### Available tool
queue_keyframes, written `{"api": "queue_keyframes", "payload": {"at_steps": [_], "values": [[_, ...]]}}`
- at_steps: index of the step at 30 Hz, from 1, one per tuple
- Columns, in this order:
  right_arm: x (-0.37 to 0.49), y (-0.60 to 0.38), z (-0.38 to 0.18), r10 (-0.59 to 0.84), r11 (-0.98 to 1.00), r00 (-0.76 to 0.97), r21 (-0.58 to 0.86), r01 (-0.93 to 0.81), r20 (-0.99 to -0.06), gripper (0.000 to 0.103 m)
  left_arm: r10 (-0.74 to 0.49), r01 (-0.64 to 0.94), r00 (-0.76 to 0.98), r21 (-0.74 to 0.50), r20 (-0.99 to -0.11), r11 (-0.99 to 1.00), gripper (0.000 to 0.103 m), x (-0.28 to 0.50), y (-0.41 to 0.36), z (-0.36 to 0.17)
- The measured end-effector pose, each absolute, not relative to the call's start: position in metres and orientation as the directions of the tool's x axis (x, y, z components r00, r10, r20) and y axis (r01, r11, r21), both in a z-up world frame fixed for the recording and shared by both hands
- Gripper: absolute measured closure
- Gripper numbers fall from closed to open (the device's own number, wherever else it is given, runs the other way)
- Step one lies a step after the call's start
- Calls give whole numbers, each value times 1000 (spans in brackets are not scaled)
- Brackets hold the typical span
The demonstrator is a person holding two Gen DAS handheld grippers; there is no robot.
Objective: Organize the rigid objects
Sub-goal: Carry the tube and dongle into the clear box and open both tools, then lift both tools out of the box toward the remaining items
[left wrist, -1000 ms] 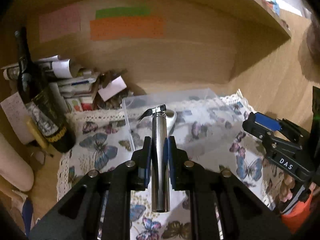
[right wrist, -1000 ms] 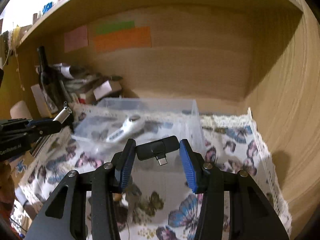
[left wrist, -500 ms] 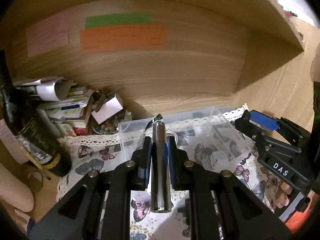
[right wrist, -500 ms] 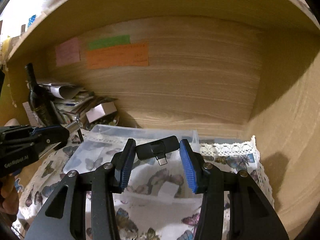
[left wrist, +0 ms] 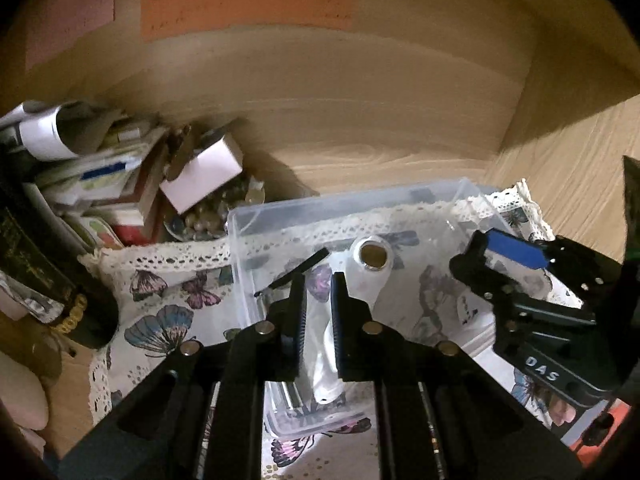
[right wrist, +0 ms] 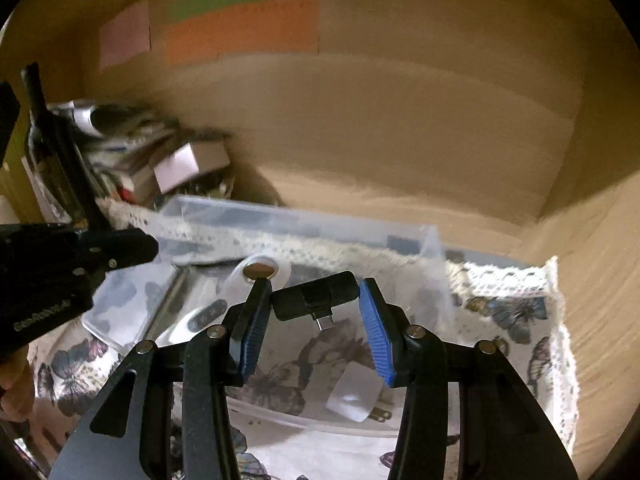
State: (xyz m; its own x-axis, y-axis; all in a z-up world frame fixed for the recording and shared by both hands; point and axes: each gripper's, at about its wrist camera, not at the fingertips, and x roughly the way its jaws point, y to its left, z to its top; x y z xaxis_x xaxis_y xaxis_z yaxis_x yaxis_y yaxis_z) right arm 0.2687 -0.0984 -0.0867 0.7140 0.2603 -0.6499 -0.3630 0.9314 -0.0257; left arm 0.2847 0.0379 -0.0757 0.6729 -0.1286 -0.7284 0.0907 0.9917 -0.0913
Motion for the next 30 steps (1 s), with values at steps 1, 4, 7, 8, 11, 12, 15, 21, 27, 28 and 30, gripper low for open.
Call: {"api": "queue_keyframes", "payload": {"at_steps": [1, 4, 7, 8, 11, 12, 15, 21, 27, 28, 30], "values": [[271, -96, -91, 257, 930, 703, -28, -366, -663, 61, -126, 87, 671, -91, -731, 992, 93, 285, 39, -77], [274, -92, -100, 249, 927, 681, -34, -373, -689, 61, -124, 79, 661, -97, -740, 992, 92, 285, 42, -80], [274, -89, -104, 248, 923, 665, -37, -383, -704, 59, -125, 75, 654, -100, -746, 992, 85, 283, 42, -80], [273, -89, -103, 248, 923, 666, -37, -383, -704, 54, -123, 73, 657, -99, -744, 992, 79, 281, 42, -79], [266, -92, -96, 251, 924, 686, -42, -379, -683, 46, -111, 69, 674, -87, -730, 994, 64, 275, 42, -73], [263, -94, -93, 254, 925, 693, -40, -378, -675, 46, -108, 69, 679, -83, -726, 994, 60, 273, 41, -71], [252, -102, -79, 262, 927, 717, -37, -372, -646, 41, -101, 71, 698, -72, -708, 995, 44, 263, 39, -62], [224, -118, -57, 263, 935, 770, -43, -352, -581, 27, -99, 78, 735, -62, -671, 995, 18, 237, 34, -46], [196, -130, -52, 253, 938, 800, -63, -340, -544, 19, -93, 83, 731, -47, -676, 995, 8, 214, 29, -47], [190, -134, -53, 257, 939, 799, -56, -340, -543, 18, -93, 87, 728, -44, -680, 995, 8, 211, 28, -49], [184, -138, -57, 266, 938, 792, -43, -345, -550, 17, -97, 96, 713, -40, -695, 995, 7, 204, 25, -56]]}}
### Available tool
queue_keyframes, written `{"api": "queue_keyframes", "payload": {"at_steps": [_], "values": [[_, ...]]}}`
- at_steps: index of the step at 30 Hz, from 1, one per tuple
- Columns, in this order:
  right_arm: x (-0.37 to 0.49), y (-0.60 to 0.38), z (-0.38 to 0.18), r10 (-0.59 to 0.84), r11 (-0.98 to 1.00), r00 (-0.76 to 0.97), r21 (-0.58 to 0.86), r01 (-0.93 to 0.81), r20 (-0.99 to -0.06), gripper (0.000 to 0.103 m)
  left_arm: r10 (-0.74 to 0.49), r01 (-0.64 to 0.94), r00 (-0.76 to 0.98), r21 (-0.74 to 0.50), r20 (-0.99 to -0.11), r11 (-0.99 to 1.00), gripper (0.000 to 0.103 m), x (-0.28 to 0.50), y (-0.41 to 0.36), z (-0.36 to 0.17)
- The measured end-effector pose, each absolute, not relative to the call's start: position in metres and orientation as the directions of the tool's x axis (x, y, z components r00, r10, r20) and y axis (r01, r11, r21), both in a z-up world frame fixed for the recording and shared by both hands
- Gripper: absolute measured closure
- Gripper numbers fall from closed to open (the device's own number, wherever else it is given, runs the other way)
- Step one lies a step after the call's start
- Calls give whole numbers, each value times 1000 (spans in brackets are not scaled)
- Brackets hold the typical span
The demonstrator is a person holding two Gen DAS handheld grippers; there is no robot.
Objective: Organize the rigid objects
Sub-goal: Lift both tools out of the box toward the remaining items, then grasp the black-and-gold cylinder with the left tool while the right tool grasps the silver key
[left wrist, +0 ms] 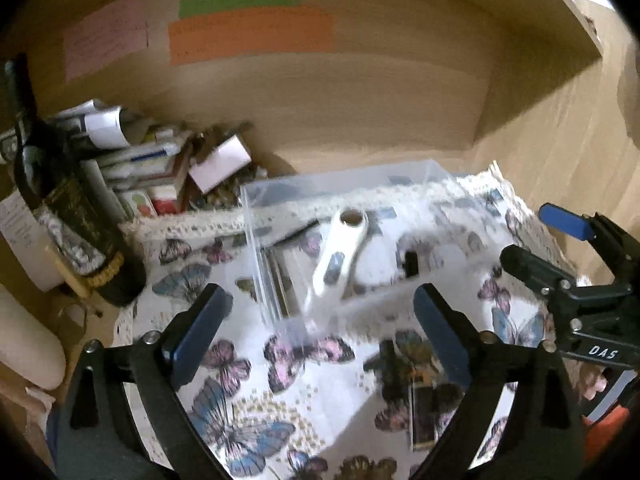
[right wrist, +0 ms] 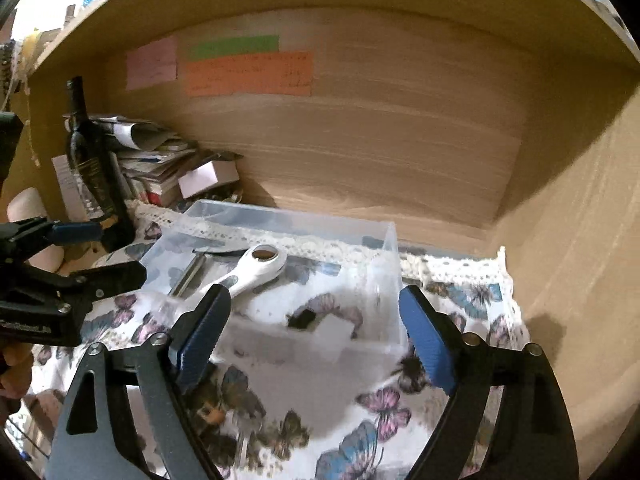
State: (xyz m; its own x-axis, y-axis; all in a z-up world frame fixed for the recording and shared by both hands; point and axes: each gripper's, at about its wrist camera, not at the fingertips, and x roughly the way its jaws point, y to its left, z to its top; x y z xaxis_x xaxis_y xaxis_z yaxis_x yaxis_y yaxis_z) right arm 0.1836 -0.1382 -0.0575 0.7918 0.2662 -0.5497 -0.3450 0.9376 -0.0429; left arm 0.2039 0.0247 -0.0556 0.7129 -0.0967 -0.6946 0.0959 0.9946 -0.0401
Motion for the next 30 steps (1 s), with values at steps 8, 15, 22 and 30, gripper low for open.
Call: {"api": "queue_keyframes", "payload": {"at_steps": [8, 15, 22, 30], "values": [[163, -151, -87, 245, 943, 756, -32, -332, -607, 17, -129, 147, 621, -46, -773, 988, 7, 183, 8, -99], [158, -159, -112, 237, 946, 706, -8, -324, -667, 17, -162, 213, 560, -48, -813, 976, 10, 168, -13, -130], [160, -163, -124, 265, 945, 665, 49, -325, -698, 19, -184, 265, 487, -56, -854, 963, 38, 168, -38, -155], [173, -143, -137, 312, 918, 581, 80, -389, -752, 39, -189, 251, 501, -68, -845, 966, 73, 170, -24, -151]]}}
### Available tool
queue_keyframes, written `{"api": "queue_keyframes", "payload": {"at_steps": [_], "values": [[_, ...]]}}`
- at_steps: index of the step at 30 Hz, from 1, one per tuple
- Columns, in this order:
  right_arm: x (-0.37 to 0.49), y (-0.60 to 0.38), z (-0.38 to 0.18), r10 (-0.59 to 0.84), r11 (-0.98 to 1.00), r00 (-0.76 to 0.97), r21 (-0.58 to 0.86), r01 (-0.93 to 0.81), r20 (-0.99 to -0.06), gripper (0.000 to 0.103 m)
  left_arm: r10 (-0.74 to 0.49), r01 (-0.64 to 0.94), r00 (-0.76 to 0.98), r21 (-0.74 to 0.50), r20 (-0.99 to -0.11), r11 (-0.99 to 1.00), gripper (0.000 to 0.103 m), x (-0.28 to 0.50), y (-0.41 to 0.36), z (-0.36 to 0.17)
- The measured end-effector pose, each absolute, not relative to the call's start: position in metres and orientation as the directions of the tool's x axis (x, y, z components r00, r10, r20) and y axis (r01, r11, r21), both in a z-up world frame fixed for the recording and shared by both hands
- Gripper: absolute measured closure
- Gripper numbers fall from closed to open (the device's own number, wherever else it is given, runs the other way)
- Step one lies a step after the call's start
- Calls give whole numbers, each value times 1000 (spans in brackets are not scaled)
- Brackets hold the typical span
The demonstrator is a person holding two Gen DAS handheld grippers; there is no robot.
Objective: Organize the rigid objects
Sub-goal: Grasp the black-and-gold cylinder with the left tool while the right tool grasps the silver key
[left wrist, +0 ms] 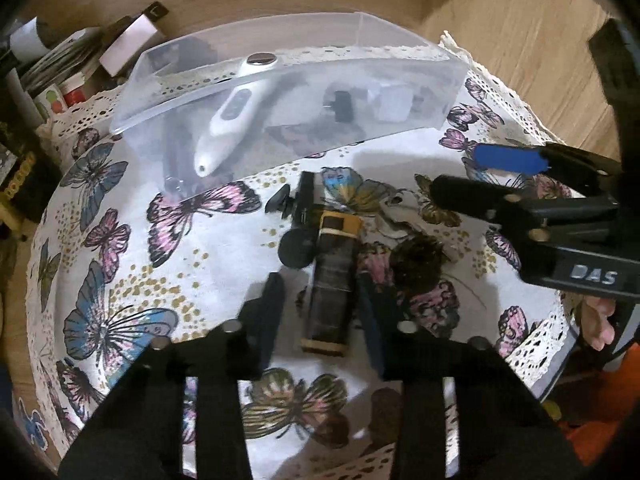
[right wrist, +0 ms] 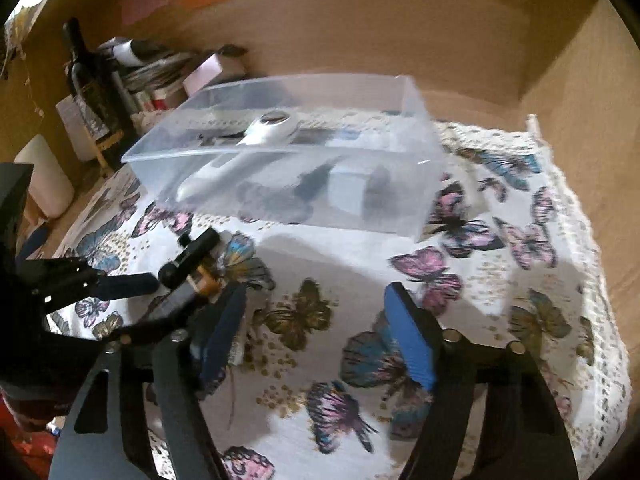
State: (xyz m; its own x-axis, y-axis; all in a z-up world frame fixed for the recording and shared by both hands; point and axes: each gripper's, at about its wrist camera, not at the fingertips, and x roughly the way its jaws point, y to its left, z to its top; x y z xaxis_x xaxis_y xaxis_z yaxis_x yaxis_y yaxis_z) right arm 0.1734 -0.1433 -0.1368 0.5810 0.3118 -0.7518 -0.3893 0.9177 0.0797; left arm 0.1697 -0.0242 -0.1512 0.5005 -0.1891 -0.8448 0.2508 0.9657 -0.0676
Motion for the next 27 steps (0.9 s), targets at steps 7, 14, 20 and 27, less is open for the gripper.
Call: {"api": "queue_keyframes", "payload": {"at_steps": [7, 14, 20, 27], "values": [[181, -114, -153, 309, 884, 505, 48, -466, -806, 50, -190, 250, 499, -69, -845, 966, 76, 155, -7, -150], [180, -105, -157, 330, 861, 472, 55, -506, -817, 56, -217, 277, 485, -87, -847, 957, 75, 160, -6, -150], [184, -103, -158, 351, 847, 452, 71, -527, -820, 68, -231, 292, 487, -92, -843, 952, 73, 176, -16, -152], [181, -98, -158, 302, 859, 498, 5, -513, -813, 76, -237, 269, 497, -111, -835, 957, 80, 174, -10, -151]]}}
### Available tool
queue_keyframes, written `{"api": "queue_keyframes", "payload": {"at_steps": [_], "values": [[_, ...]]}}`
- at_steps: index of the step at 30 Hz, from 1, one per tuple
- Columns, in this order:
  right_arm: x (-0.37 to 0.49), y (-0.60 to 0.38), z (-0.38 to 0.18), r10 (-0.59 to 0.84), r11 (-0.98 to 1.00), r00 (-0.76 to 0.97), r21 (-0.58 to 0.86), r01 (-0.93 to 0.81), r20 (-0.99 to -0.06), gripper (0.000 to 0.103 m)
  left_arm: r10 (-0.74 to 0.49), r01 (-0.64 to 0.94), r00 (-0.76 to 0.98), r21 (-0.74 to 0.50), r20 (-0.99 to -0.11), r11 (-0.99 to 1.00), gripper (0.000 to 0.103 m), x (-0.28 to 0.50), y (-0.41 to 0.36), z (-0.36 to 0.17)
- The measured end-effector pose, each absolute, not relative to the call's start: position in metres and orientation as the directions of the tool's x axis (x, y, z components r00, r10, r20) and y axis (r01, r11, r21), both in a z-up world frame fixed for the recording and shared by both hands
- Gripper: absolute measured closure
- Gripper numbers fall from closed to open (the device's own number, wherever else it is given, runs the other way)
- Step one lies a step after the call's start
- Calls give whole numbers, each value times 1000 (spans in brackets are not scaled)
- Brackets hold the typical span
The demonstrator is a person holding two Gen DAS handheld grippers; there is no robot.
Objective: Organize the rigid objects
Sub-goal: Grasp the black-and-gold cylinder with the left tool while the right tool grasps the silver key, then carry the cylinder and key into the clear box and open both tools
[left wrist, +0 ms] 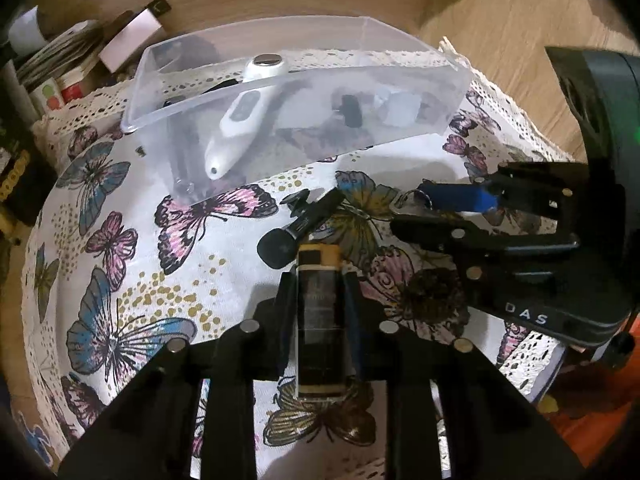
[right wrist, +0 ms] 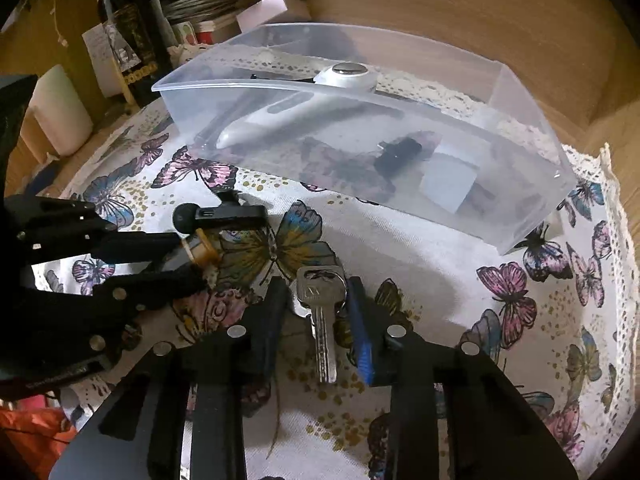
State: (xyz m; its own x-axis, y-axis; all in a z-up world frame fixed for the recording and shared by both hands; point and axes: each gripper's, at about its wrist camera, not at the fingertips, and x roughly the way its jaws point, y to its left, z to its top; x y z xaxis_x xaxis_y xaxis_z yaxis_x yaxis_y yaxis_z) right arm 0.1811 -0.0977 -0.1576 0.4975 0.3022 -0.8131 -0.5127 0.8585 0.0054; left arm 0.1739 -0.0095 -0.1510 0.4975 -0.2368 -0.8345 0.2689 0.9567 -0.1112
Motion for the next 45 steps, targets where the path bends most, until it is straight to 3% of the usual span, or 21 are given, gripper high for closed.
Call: {"api": "queue_keyframes", "payload": {"at_steps": [1, 14, 16, 17, 28, 45], "values": [[179, -97, -157, 301, 859, 505, 0, -512, -809, 81, -236, 267, 500, -111, -833, 957, 80, 173, -8, -151], [165, -105, -131, 295, 885, 609, -30, -464, -736, 81, -261, 245, 584, -140, -768, 959, 80, 157, 6, -118], [163, -108, -121, 295, 892, 634, -31, -451, -715, 81, -268, 245, 602, -146, -752, 958, 85, 156, 8, -111], [163, -109, -117, 298, 893, 642, -30, -448, -706, 81, -274, 246, 606, -152, -747, 957, 92, 156, 9, -108], [156, -121, -74, 322, 911, 736, -17, -412, -596, 81, -275, 239, 660, -151, -699, 959, 93, 156, 11, -89], [178, -132, -25, 306, 933, 835, -32, -359, -458, 80, -238, 192, 798, -141, -553, 971, 93, 188, 34, -15]]}}
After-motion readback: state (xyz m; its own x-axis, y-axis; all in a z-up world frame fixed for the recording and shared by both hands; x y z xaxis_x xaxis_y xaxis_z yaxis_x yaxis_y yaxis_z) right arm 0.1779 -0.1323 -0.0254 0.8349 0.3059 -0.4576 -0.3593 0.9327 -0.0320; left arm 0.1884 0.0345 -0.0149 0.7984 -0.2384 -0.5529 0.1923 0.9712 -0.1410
